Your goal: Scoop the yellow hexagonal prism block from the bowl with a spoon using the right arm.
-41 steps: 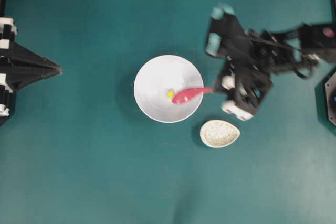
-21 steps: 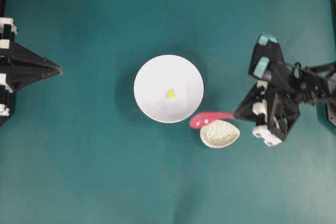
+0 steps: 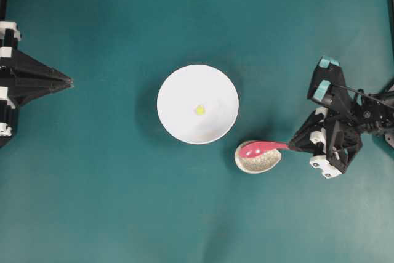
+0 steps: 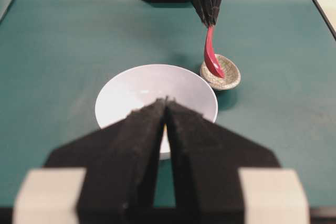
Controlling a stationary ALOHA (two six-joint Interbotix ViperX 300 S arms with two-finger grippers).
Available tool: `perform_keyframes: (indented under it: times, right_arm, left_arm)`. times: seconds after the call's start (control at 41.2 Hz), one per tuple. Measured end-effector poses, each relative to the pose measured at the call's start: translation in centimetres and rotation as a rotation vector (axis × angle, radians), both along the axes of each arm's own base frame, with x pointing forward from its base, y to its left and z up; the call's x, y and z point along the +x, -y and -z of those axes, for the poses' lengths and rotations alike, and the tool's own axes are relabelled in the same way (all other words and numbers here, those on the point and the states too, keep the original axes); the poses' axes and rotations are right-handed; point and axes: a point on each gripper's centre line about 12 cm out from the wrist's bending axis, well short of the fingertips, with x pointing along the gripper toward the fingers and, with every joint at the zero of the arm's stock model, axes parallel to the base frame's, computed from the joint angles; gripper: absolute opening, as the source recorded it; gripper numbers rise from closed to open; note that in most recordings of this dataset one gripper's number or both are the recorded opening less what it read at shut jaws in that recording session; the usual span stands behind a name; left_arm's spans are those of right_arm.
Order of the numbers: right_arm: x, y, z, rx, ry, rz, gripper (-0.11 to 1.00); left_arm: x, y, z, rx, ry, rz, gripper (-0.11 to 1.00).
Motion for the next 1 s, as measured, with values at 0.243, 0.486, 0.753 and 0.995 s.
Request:
perform_keyframes:
  times: [0.243, 0.486, 0.753, 0.995]
  right_arm:
    - [-0.35, -0.21, 0.40, 0.022, 0.000, 0.015, 0.07]
    - [-0.35, -0.21, 0.40, 0.027, -0.001, 0.020, 0.07]
    - [-0.37, -0.26, 0.45, 0.032, -0.005, 0.022, 0.07]
    - [-0.48, -0.23, 0.68, 0.028, -0.025, 0.021, 0.18]
  left_arm:
    - [0.00, 0.00, 0.00, -0.002, 0.000, 0.000, 0.08]
    - [0.00, 0.03, 0.02, 0.000, -0.002, 0.002, 0.08]
    - [0.00, 0.00, 0.02, -0.002, -0.002, 0.000, 0.08]
    - [0.02, 0.00, 0.03, -0.002, -0.002, 0.000, 0.08]
